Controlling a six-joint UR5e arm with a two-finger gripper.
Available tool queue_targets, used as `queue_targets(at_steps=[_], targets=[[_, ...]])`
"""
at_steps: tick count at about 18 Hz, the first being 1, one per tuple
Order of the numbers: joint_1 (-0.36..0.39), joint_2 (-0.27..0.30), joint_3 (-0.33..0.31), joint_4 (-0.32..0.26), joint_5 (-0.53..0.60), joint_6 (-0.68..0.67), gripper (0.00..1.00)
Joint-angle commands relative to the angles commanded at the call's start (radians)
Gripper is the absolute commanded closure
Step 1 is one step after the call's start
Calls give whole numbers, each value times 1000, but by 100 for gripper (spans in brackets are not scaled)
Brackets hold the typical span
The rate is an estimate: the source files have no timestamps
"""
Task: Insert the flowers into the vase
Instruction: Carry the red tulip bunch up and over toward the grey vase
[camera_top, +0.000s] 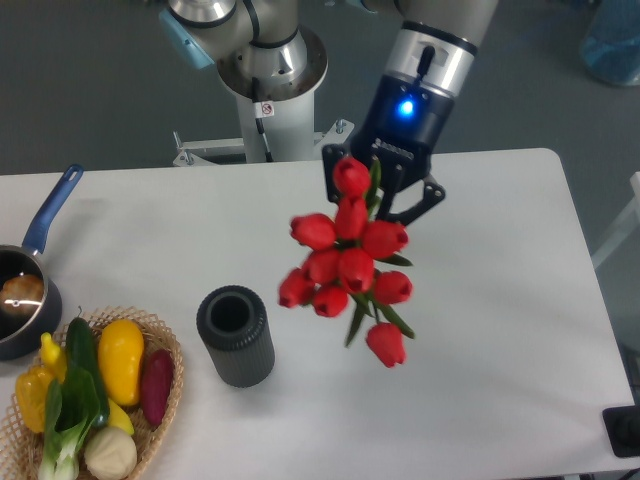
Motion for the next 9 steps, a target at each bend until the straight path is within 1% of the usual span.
queue_targets(at_steps=[3, 4, 5, 6, 7, 9], targets=[[-5, 45, -46, 3, -8, 9, 100], [-6, 55, -63, 21, -9, 14, 100], [-9, 57, -86, 56, -22, 23, 100], [-11, 58, -110, 89, -61, 32, 100], [-11, 60, -126, 103, -112, 40, 100], [-11, 68, -144, 104, -169, 63, 100]])
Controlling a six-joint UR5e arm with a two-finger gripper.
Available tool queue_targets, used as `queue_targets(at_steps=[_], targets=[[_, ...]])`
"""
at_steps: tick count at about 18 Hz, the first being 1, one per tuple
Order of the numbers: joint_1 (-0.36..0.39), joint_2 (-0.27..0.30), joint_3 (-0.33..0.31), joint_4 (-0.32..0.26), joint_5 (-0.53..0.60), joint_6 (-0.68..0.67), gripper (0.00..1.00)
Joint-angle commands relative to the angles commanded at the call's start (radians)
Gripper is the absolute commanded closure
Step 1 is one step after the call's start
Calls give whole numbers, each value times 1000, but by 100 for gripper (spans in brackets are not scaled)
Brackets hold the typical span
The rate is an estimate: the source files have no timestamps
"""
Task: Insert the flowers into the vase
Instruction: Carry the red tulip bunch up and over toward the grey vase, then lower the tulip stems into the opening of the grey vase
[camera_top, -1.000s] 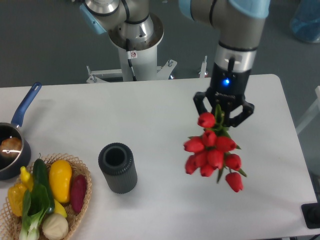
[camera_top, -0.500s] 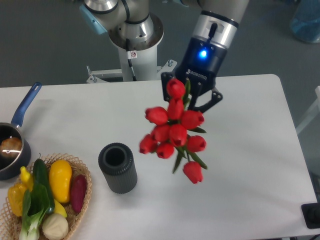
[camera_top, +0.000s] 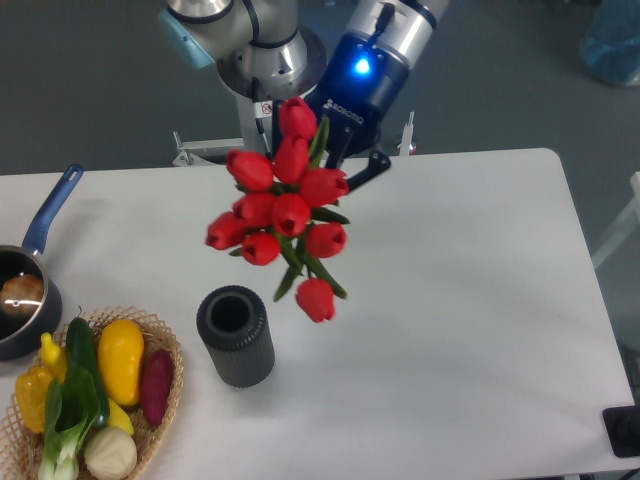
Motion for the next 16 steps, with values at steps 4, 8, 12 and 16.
queue_targets(at_steps=[4, 8, 12, 16], targets=[[-8, -5, -14, 2, -129, 78, 100], [-9, -18, -26, 2, -258, 143, 100], [-5, -53, -75, 0, -379, 300, 100], [8, -127, -42, -2, -474, 356, 100]])
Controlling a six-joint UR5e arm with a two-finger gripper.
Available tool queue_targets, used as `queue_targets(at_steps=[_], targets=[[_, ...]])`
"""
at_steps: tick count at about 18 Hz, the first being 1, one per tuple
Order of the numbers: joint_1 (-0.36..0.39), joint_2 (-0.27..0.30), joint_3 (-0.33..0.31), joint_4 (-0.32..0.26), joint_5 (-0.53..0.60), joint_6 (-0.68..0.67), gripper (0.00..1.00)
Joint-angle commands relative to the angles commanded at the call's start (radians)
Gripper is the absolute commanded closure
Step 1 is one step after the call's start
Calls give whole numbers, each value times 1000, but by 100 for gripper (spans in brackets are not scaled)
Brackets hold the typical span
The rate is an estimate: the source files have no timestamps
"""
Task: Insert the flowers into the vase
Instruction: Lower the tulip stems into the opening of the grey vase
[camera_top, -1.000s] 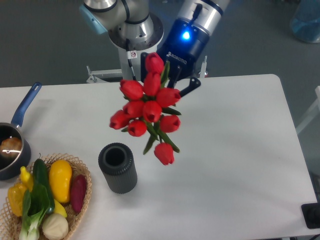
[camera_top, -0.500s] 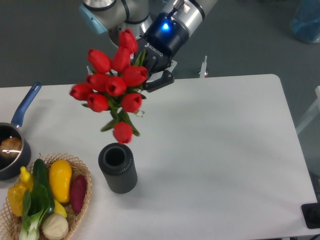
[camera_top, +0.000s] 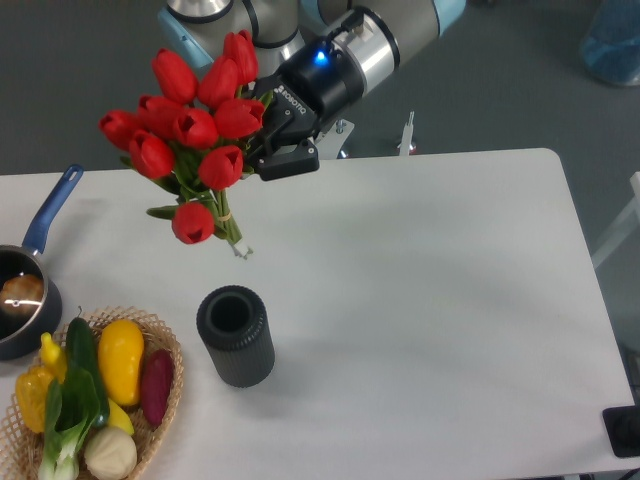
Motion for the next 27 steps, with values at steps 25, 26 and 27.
queue_targets(at_steps=[25, 26, 27], targets=[[-32, -115, -1, -5, -28, 5, 100], [-38, -123, -1, -5, -28, 5, 100], [-41, -129, 0, -5, -28, 5, 100]])
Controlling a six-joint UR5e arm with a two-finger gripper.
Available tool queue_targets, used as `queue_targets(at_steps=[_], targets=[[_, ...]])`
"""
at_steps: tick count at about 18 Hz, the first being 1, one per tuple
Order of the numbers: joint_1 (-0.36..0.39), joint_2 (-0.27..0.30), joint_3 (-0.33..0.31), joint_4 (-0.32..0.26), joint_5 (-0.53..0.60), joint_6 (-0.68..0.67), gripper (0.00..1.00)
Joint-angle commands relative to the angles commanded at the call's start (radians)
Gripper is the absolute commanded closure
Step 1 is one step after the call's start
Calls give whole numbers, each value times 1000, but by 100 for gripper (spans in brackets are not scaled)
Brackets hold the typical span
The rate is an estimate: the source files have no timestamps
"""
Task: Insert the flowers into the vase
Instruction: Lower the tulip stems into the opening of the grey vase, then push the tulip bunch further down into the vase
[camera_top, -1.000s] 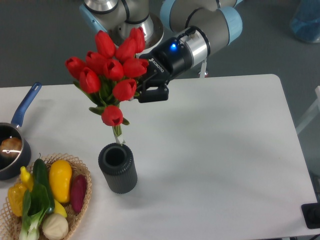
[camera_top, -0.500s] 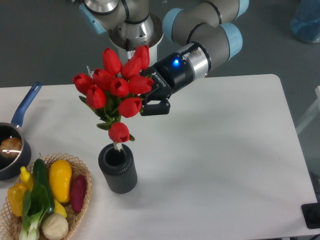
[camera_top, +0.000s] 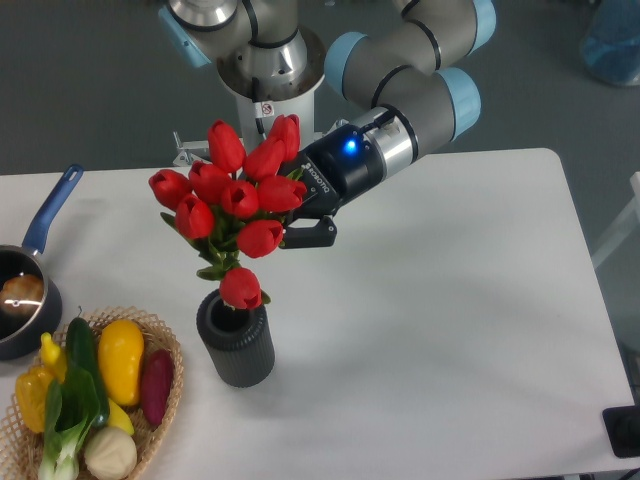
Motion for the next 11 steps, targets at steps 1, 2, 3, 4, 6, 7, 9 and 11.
queue_targets(at_steps=[1, 2, 3, 4, 6, 7, 9, 11], targets=[[-2, -3, 0, 0, 0, 0, 100], [0, -12, 2, 0, 0, 2, 100], [-2, -26, 6, 2, 0, 3, 100], [-2, -38, 11, 3, 0, 3, 100], [-2, -40, 11, 2, -2, 3, 100], [-2, -41, 9, 2, -2, 3, 100], [-2, -49, 9, 2, 0, 3, 100], [-2, -72, 11, 3, 2, 26, 100]])
